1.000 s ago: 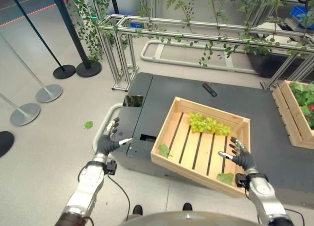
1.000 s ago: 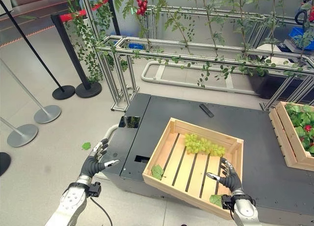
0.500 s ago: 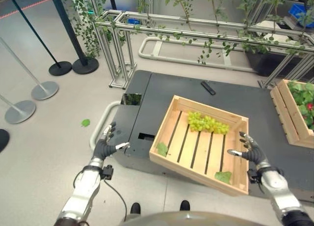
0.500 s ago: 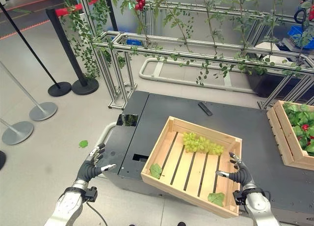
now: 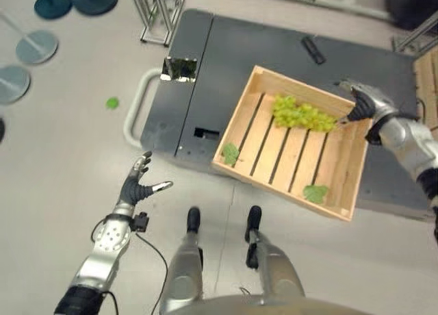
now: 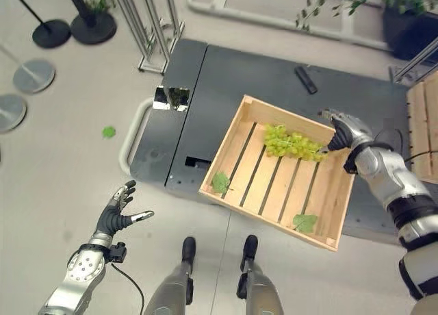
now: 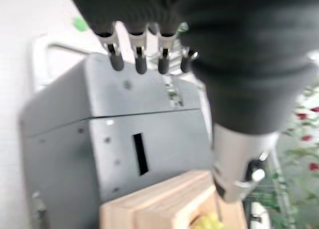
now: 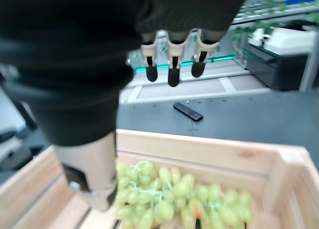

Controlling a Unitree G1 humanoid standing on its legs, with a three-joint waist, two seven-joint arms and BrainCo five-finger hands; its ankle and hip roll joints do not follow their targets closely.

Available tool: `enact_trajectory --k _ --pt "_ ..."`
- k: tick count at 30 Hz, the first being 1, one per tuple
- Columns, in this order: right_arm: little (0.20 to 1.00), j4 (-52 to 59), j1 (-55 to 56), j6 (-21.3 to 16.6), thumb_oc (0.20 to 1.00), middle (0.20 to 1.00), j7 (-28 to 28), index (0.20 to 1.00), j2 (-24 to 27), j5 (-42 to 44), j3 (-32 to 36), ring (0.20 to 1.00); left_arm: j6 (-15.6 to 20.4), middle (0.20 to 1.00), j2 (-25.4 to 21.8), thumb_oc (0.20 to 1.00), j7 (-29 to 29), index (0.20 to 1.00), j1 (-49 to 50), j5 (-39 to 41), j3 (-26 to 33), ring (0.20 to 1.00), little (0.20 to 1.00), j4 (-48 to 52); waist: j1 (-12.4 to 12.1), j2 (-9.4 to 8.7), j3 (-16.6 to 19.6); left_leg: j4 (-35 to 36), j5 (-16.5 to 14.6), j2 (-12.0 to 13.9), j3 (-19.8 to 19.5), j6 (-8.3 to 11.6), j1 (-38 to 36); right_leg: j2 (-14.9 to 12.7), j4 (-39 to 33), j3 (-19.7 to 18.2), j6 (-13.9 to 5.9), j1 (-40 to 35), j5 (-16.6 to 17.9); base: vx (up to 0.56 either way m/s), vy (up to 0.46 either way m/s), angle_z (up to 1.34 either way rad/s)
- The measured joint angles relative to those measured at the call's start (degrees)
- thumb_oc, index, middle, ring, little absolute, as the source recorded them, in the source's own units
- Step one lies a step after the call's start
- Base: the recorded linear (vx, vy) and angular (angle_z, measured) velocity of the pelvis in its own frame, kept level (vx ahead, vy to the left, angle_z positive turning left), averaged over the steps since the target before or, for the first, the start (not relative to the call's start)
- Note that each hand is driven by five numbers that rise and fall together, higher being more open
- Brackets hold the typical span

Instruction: Pick up the fruits from the basket on one side to the basket on the other side

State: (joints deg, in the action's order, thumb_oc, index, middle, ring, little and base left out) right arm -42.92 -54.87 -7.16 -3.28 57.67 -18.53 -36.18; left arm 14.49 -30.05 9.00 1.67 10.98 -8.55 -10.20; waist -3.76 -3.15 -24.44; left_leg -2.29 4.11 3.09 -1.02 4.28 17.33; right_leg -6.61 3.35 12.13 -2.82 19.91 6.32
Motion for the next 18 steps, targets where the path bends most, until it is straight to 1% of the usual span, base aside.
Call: enact_trajectory --k 1,3,5,8,11,14,18 --pt "1.0 -2.18 -3.13 0.05 1.0 1.0 0.04 1.0 -0.06 -1.88 -3.22 1.0 -0.08 1.0 0.35 1.0 0.13 1.0 -2.64 -0.01 -0.71 1.0 1.0 -0.08 0.15 0.02 -1.89 -0.38 0.02 -0.01 -0.33 0.04 0.69 -0.1 0.86 0.02 0.54 0.72 -0.39 -0.04 -0.057 0.16" --pt "1.0 -2.61 -4.36 0.58 1.0 1.0 0.25 1.0 -0.51 -3.76 -5.29 1.0 -0.08 1.0 0.56 1.0 0.31 1.0 -5.12 -0.02 -1.88 1.0 1.0 0.0 -0.17 0.06 -2.84 -0.61 0.06 0.29 -0.71 0.11 1.76 -0.06 1.72 0.11 0.64 1.73 -0.89 -0.05 -0.061 0.15" --pt "1.0 -3.32 -6.05 0.67 1.0 1.0 0.3 1.0 -2.23 -5.4 -6.69 1.0 -0.07 1.0 0.81 1.0 0.78 1.0 -8.03 -0.05 -2.49 1.0 1.0 0.02 -0.2 0.07 -4.54 -1.0 0.07 0.27 -0.88 0.14 2.5 -0.19 2.85 0.09 0.69 2.56 -1.38 -0.06 -0.079 0.11" --pt "1.0 -4.58 -7.37 1.42 1.0 1.0 0.24 1.0 -5.43 -5.87 -7.38 1.0 -0.09 1.0 1.27 1.0 2.24 1.0 -10.6 -0.03 -2.52 1.0 1.0 -0.62 -0.03 0.02 -5.03 -1.29 0.07 0.15 -0.82 0.14 3.88 -0.46 4.09 0.05 0.68 4.31 -1.99 -0.03 -0.047 0.03" --pt "1.0 -5.49 -7.82 1.93 1.0 1.0 0.2 1.0 -7.58 -6.67 -7.58 1.0 -0.1 1.0 2.21 1.0 2.95 1.0 -11.37 -0.02 -2.59 1.0 1.0 -0.75 -0.06 0.01 -5.11 -1.56 0.09 0.17 -0.77 0.17 4.61 -0.42 4.49 -0.07 0.7 5.12 -2.09 -0.03 -0.042 -0.01" --pt "1.0 -5.81 -8.36 2.61 1.0 1.0 -0.41 1.0 -8.43 -6.71 -7.56 1.0 -0.1 1.0 2.61 1.0 4.03 1.0 -12.04 0.01 -2.73 1.0 1.0 -0.83 0.0 0.01 -5.12 -2.01 0.11 0.14 -0.76 0.2 5.87 -0.45 5.04 -0.44 0.75 6.42 -2.25 0.0 0.0 0.0" --pt "1.0 -8.99 -9.16 3.53 1.0 1.0 -1.92 1.0 -10.73 -6.65 -7.49 1.0 -0.11 1.0 3.86 1.0 5.45 1.0 -12.68 1.07 -2.75 1.0 1.0 -1.9 0.09 0.0 -5.12 -2.74 0.21 -0.05 -0.82 0.33 7.88 -0.42 6.0 -0.7 0.85 8.6 -2.3 0.0 0.0 0.0"
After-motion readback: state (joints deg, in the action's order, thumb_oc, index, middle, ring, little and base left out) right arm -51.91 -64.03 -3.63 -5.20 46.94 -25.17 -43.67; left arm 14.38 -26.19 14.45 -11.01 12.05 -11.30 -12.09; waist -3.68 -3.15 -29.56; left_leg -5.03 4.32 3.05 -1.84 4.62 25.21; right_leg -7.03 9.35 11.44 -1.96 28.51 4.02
